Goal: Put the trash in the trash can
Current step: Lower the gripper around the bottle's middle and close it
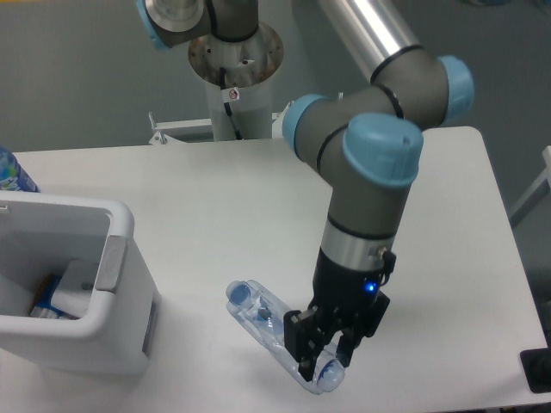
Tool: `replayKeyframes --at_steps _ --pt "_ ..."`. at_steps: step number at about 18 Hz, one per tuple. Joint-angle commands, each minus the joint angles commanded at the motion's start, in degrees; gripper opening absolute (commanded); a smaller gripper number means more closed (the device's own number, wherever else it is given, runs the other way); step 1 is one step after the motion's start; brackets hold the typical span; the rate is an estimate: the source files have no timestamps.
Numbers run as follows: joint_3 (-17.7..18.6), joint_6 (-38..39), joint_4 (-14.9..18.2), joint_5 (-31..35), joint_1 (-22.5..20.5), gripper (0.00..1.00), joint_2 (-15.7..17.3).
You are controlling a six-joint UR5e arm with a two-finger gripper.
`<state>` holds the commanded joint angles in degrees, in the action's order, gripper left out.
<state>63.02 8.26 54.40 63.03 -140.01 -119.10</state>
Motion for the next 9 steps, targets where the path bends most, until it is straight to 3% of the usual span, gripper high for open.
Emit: replayKeyframes --at_steps 9 --pt "-1.9 -0.8 -0.3 -9.4 0.1 0.55 4.4"
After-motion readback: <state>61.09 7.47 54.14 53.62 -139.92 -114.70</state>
